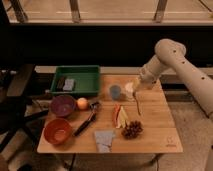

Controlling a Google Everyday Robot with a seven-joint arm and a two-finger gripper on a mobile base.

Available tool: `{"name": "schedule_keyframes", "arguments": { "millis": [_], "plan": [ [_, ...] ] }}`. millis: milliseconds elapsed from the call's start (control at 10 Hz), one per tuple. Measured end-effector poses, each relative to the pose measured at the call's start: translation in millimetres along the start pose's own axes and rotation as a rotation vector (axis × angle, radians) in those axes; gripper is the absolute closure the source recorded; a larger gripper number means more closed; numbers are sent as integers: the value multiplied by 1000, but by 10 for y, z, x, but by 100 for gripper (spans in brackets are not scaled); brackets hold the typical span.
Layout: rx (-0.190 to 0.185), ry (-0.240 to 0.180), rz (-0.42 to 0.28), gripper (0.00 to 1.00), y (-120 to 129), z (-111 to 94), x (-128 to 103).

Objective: Place fork in red bowl

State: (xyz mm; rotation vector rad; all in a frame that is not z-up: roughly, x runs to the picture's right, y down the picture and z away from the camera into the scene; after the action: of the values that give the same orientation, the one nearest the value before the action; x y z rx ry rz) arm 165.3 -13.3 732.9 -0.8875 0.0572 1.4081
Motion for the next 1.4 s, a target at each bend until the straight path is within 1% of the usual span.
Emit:
{"name": "schedule_keyframes", "arguments": {
  "millis": [100,200,300,400,1000,1100,1200,1400],
  "plan": [
    [-36,-4,-27,100,222,-81,-26],
    [-58,-8,-51,100,410,-122,-41],
    [-86,-8,-85,100,672,-150,-37],
    [-92,-7,-94,100,734,-154,-30],
    [-92,-7,-91,100,717,-152,-22],
    [-107,-11,-103,100,749,-140,-30],
    [-132,-16,-116,100,806,-114,-42],
    [-220,-42,-152,100,1140,-3,-106]
  ]
}}
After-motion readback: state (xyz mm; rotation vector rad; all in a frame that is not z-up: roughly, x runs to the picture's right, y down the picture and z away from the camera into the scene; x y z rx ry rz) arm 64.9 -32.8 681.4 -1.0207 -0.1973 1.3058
